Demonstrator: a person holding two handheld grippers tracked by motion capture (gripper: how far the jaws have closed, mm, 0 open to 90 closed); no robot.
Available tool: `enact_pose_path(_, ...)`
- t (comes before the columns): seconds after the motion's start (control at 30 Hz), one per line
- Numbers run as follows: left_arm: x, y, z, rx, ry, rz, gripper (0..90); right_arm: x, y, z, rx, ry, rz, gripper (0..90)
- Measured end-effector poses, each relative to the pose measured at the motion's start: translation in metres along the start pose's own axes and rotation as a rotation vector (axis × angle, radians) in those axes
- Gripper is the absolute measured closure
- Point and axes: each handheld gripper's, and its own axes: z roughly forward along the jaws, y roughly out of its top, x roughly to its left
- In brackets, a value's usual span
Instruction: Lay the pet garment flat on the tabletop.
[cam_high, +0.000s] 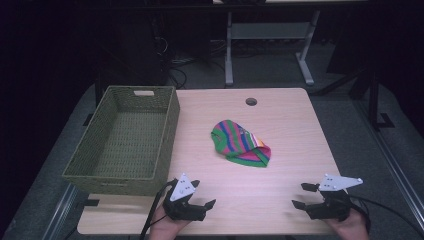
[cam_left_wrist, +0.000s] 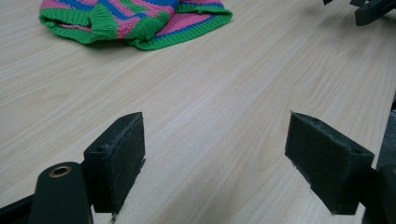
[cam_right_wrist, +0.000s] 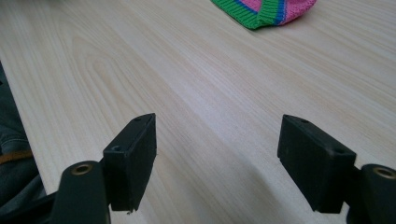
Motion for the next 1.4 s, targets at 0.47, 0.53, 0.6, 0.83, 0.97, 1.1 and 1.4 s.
enact_pose_path(0.47, 0.0000, -0.0008, 0.0013, 0.010, -0.010, 0.004, 18.9, 0.0064, 0.0080, 0.0077, 0.016, 0.006, -0.030, 27.4)
enact_pose_path(0.53, -0.0006, -0.0005, 0.0018, 0.011, -0.013, 0.008, 18.9, 0.0063, 0.0083, 0.0081, 0.018, 0.005, -0.030, 27.4)
enact_pose_path(0.6, -0.0011, -0.0005, 0.0015, 0.010, -0.012, 0.014, 18.9, 0.0066, 0.0079, 0.0080, 0.019, 0.003, -0.029, 27.4)
enact_pose_path(0.83, -0.0006, -0.0005, 0.0014, 0.011, -0.013, 0.010, 18.9, 0.0067, 0.0069, 0.0081, 0.021, 0.002, -0.026, 27.4)
enact_pose_path(0.97, -0.0013, -0.0004, 0.0014, 0.009, -0.009, 0.015, 18.9, 0.0063, 0.0066, 0.0087, 0.032, 0.001, -0.033, 27.5)
enact_pose_path(1.1, -0.0007, -0.0002, 0.0016, 0.011, -0.008, 0.009, 18.9, 0.0077, 0.0062, 0.0089, 0.032, -0.001, -0.031, 27.6)
enact_pose_path(1.4, -0.0005, -0.0006, 0.0025, 0.014, -0.006, 0.007, 18.9, 0.0090, 0.0100, 0.0091, 0.012, 0.016, -0.040, 27.9)
